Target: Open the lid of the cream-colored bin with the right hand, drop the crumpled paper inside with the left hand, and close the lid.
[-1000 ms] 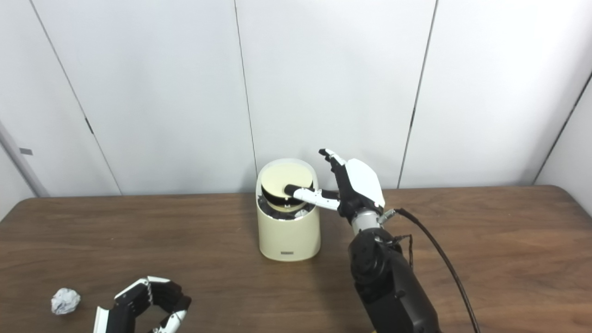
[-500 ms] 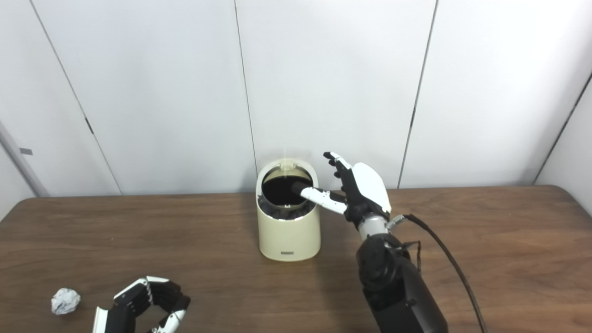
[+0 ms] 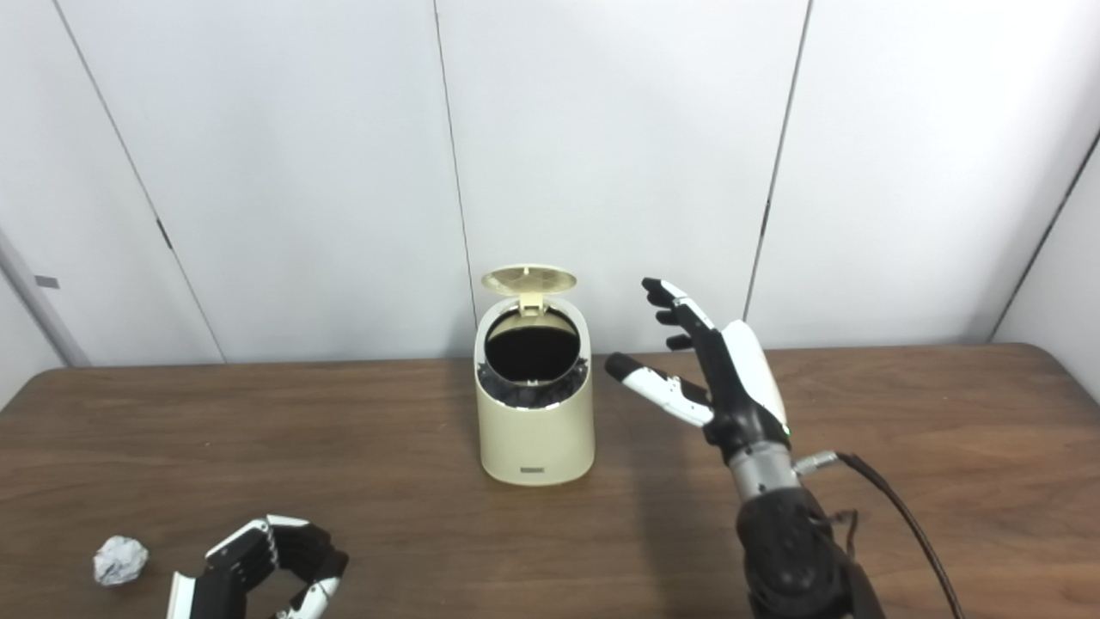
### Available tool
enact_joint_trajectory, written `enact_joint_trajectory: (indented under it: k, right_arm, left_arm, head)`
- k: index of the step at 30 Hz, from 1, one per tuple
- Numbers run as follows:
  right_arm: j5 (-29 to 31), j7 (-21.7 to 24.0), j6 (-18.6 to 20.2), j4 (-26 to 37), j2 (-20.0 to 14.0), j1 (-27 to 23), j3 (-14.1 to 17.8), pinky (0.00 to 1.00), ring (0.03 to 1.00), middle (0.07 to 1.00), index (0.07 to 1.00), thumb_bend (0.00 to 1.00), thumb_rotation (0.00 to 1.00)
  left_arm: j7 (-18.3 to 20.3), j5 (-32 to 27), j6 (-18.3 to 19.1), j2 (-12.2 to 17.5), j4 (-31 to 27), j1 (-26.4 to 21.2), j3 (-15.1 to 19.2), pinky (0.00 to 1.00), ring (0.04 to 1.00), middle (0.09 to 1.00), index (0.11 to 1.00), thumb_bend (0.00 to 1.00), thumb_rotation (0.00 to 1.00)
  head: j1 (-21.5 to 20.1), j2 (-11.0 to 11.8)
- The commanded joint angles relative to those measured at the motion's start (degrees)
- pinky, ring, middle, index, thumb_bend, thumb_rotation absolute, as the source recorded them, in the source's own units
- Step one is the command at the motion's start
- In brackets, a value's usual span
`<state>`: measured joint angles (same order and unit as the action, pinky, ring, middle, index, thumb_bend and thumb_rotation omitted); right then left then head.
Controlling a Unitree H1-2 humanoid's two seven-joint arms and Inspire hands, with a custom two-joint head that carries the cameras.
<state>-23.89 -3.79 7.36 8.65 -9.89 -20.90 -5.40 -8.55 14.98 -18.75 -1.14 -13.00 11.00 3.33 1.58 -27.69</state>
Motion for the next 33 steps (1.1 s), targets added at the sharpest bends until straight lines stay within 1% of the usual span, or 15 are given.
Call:
enact_joint_trajectory:
  k: [1,5,7,8,9,10,11,13,16,17,20,24,26,28,33]
  right_arm:
    - [1.9,-1.7,-5.2,3.7,-0.2,-0.1,1.7,0.74,0.836,0.848,0.847,0.92,0.87]
    - [4.1,-2.1,-8.8,5.1,-0.4,3.7,3.7,0.76,0.837,0.845,0.84,0.92,0.86]
    - [5.5,-2.3,-11.6,5.2,-0.5,5.9,4.7,0.75,0.832,0.841,0.836,0.88,0.85]
    - [5.4,-2.5,-12.9,5.3,-0.8,7.0,5.1,0.75,0.83,0.839,0.833,0.83,0.84]
    - [5.5,-2.5,-14.2,5.6,-1.1,8.2,5.5,0.74,0.822,0.83,0.823,0.73,0.83]
    - [5.8,-2.4,-15.2,5.8,-1.3,9.3,5.9,0.72,0.811,0.82,0.808,0.57,0.8]
    - [6.2,-2.4,-16.1,6.0,-1.3,10.2,6.3,0.71,0.802,0.812,0.797,0.47,0.77]
    - [7.2,-2.5,-17.5,6.5,-1.2,12.3,7.2,0.69,0.778,0.788,0.767,0.3,0.65]
    - [8.5,-2.9,-20.9,6.0,-1.3,15.2,8.4,0.66,0.747,0.76,0.743,0.2,0.57]
    - [8.3,-3.1,-22.5,5.7,-1.5,16.2,8.7,0.65,0.74,0.755,0.741,0.19,0.55]
    - [7.6,-3.8,-25.8,5.1,-1.7,18.4,9.7,0.66,0.737,0.748,0.733,0.21,0.61]
    - [8.1,-4.8,-29.8,4.6,-1.0,21.0,10.7,0.65,0.734,0.739,0.723,0.2,0.61]
    - [8.7,-5.2,-30.8,4.7,0.0,22.7,11.0,0.66,0.743,0.739,0.711,0.22,0.6]
    - [7.5,-6.1,-32.1,4.3,0.8,24.0,11.3,0.67,0.742,0.735,0.71,0.22,0.61]
    - [5.2,-7.7,-34.1,2.4,1.6,25.7,11.3,0.61,0.708,0.718,0.702,0.21,0.68]
  left_arm:
    - [0.0,-0.6,-1.0,0.6,-1.1,0.4,0.1,0.39,0.448,0.479,0.483,0.48,0.06]
    - [0.3,-1.2,-0.5,0.5,-1.4,0.5,0.1,0.39,0.451,0.482,0.483,0.48,0.06]
    - [0.3,-1.2,-0.7,0.7,-1.2,0.4,0.3,0.39,0.452,0.483,0.483,0.48,0.06]
    - [0.3,-1.2,-0.9,0.7,-1.1,0.4,0.3,0.39,0.452,0.484,0.483,0.48,0.06]
    - [0.3,-1.2,-1.2,0.8,-0.8,0.3,0.3,0.39,0.451,0.484,0.483,0.48,0.06]
    - [0.3,-1.3,-1.5,0.9,-0.6,0.3,0.4,0.39,0.449,0.482,0.483,0.48,0.06]
    - [0.4,-1.5,-1.7,1.0,-0.5,0.2,0.4,0.39,0.448,0.482,0.483,0.48,0.06]
    - [0.4,-2.0,-1.9,1.2,-0.3,0.3,0.4,0.39,0.448,0.482,0.483,0.48,0.06]
    - [0.5,-2.7,-2.0,1.2,-0.3,0.4,0.5,0.39,0.448,0.481,0.483,0.48,0.06]
    - [0.4,-2.4,-2.0,1.3,-0.4,0.5,0.5,0.39,0.448,0.48,0.483,0.48,0.06]
    - [0.5,-2.3,-1.8,1.4,-0.6,0.6,0.6,0.39,0.45,0.482,0.483,0.48,0.05]
    - [0.6,-2.8,-2.1,1.5,-0.3,0.7,0.6,0.39,0.45,0.484,0.484,0.48,0.05]
    - [0.5,-2.6,-1.9,1.5,-0.5,0.8,0.6,0.39,0.451,0.486,0.484,0.48,0.05]
    - [0.6,-2.8,-1.8,1.4,-0.5,0.8,0.6,0.4,0.455,0.488,0.484,0.48,0.05]
    - [0.4,-2.2,-1.9,1.2,-0.5,0.7,0.5,0.39,0.451,0.486,0.484,0.48,0.06]
  head:
    - [0.0,-0.2]
    - [0.0,0.0]
    - [-0.2,0.1]
    - [-0.2,0.1]
    - [-0.3,0.3]
    - [-0.2,0.3]
    - [-0.1,0.2]
    - [0.0,0.1]
    - [-0.1,-0.1]
    - [-0.2,-0.1]
    - [-0.2,-0.2]
    - [0.1,-0.4]
    - [0.2,-0.5]
    - [0.1,-0.6]
    - [0.8,-0.6]
